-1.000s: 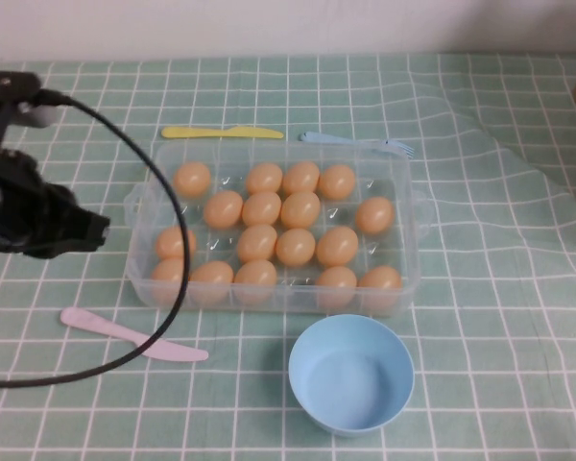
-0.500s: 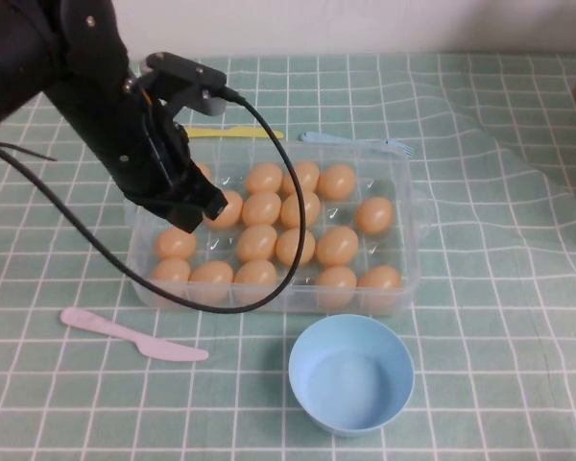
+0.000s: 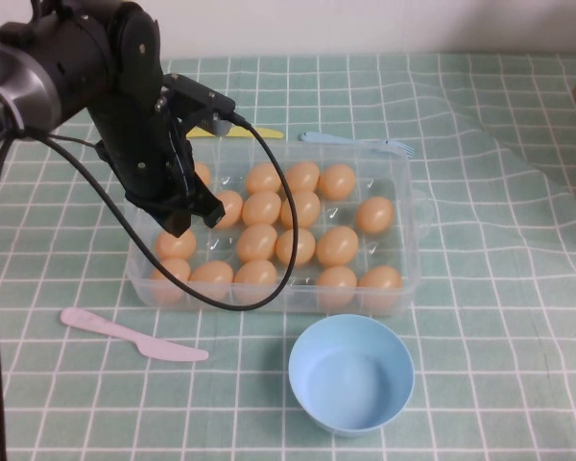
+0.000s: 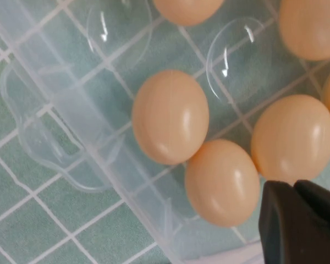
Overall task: Take an egg out of the egg box
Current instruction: Pick up the egg from the plastic box
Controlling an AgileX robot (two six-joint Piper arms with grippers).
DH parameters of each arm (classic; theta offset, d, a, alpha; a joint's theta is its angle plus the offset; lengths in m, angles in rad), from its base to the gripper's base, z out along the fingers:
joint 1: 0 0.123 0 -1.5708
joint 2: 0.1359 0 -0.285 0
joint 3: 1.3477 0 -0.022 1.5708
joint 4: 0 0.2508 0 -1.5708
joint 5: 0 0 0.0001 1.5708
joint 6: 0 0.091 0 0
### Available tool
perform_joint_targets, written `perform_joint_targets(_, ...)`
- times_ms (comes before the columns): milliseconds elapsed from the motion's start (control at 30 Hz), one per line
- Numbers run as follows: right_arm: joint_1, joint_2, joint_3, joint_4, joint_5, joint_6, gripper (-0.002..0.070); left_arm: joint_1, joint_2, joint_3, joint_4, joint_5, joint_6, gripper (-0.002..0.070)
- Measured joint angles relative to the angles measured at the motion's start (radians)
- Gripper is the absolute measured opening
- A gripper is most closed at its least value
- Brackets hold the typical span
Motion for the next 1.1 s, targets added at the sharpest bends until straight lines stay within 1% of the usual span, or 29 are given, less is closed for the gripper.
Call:
perform_joint_targets(133,0.000,0.000,0.000,0.000,0.000,0.000,-0.0017,0.000,0.000,-0.004,0.011,-0.005,-0.002,-0.0004)
perform_joint_targets(300,0.000,0.000,0.000,0.000,0.000,0.000,-0.0017,0.000,0.019,-0.004,0.076,-0.008,0.013,-0.0003)
perform_joint_targets(400,0.000,0.000,0.000,0.000,0.000,0.000,-0.0017,0.000,0.029,-0.004,0.081,-0.008,0.037,0.0021)
perform_joint_targets(433,0.000,0.000,0.000,0.000,0.000,0.000,-0.0017,0.000,0.030,-0.004,0.076,-0.008,0.044,0.0039)
perform_joint_targets(467,0.000,0.000,0.000,0.000,0.000,0.000,-0.0017,0.000,0.030,-0.004,0.074,-0.010,0.047,0.0076)
perform_joint_targets(533,0.000,0.000,0.000,0.000,0.000,0.000,-0.0017,0.000,0.030,-0.004,0.068,-0.011,0.049,0.0155)
perform_joint_targets(600,0.000,0.000,0.000,0.000,0.000,0.000,-0.0017,0.000,0.030,-0.004,0.063,-0.016,0.049,0.0258)
perform_joint_targets(667,0.000,0.000,0.000,0.000,0.000,0.000,-0.0017,0.000,0.030,-0.004,0.064,-0.030,0.050,0.0337)
perform_joint_targets(700,0.000,0.000,0.000,0.000,0.000,0.000,-0.0017,0.000,0.030,-0.004,0.063,-0.040,0.058,0.0364)
perform_joint_targets(800,0.000,0.000,0.000,0.000,0.000,0.000,-0.0017,-0.008,0.030,-0.004,0.063,-0.064,0.131,0.0400)
perform_joint_targets(900,0.000,0.000,0.000,0.002,0.000,0.000,-0.0017,-0.030,0.030,-0.004,0.074,-0.067,0.250,0.0410)
perform_joint_targets(967,0.000,0.000,0.000,0.002,0.000,0.000,-0.0017,-0.052,0.030,-0.004,0.116,-0.070,0.305,0.0412)
perform_joint_targets(1100,0.000,0.000,0.000,0.002,0.000,0.000,-0.0017,-0.091,0.046,-0.004,0.180,-0.072,0.318,0.0413)
